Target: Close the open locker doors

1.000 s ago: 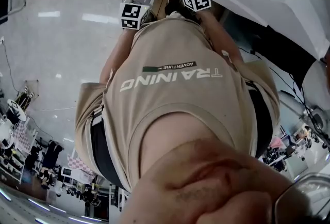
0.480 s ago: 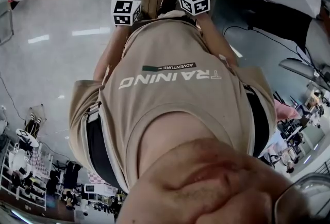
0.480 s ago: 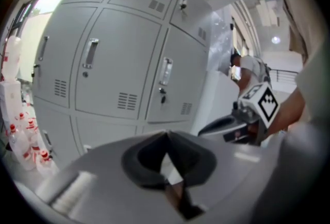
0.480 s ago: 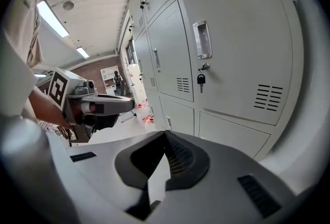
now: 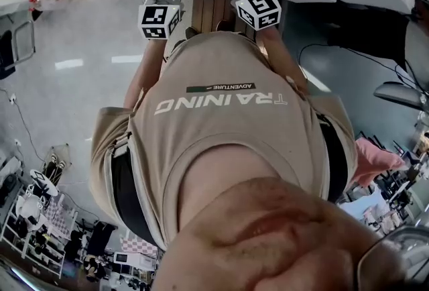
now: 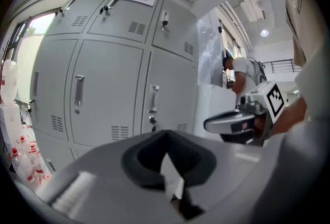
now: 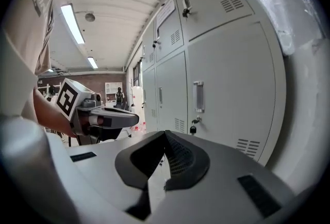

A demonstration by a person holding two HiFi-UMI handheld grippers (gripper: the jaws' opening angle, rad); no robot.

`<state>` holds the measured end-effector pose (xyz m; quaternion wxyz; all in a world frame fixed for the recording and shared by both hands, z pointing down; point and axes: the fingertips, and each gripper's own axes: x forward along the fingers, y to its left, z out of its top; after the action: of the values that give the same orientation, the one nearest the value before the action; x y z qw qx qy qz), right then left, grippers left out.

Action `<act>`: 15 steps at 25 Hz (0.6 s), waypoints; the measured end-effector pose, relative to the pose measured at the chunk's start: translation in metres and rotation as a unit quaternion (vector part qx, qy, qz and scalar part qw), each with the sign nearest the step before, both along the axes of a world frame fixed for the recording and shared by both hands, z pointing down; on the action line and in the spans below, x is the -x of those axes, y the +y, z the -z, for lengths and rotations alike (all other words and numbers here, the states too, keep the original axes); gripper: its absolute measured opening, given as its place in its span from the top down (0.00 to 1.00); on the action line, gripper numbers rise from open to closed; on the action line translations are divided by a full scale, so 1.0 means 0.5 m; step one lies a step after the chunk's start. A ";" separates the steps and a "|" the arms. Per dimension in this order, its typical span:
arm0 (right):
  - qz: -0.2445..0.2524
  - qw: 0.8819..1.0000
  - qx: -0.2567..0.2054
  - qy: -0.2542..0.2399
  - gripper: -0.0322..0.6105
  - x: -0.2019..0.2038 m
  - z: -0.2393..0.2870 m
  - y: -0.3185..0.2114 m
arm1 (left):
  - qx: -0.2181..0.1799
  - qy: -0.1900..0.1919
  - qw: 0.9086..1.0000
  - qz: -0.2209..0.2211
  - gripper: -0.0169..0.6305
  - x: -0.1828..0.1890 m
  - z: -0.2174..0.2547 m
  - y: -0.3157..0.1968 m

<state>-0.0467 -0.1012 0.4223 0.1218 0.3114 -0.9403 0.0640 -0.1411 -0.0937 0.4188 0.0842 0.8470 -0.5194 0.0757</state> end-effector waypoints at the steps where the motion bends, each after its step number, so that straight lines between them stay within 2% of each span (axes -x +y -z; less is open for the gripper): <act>1: -0.004 1.000 -0.012 -0.009 0.93 -0.008 0.023 -0.005 | -0.010 0.001 1.000 0.002 0.97 0.000 0.022 -0.002; 7: -0.025 0.995 -0.081 -0.050 0.93 -0.054 0.146 -0.058 | -0.078 -0.005 0.997 0.002 0.97 -0.024 0.145 -0.043; 11: -0.059 0.989 -0.122 -0.065 0.93 -0.098 0.191 -0.038 | -0.082 0.006 0.997 0.007 0.97 -0.055 0.171 -0.022; 15: -0.060 0.989 -0.113 -0.074 0.93 -0.109 0.194 -0.032 | -0.080 0.022 0.996 0.007 0.97 -0.088 0.181 -0.008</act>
<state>0.0078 -0.1174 0.3252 0.0119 0.3733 -0.9276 -0.0125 -0.0972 -0.0979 0.3282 0.0278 0.8490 -0.5274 0.0143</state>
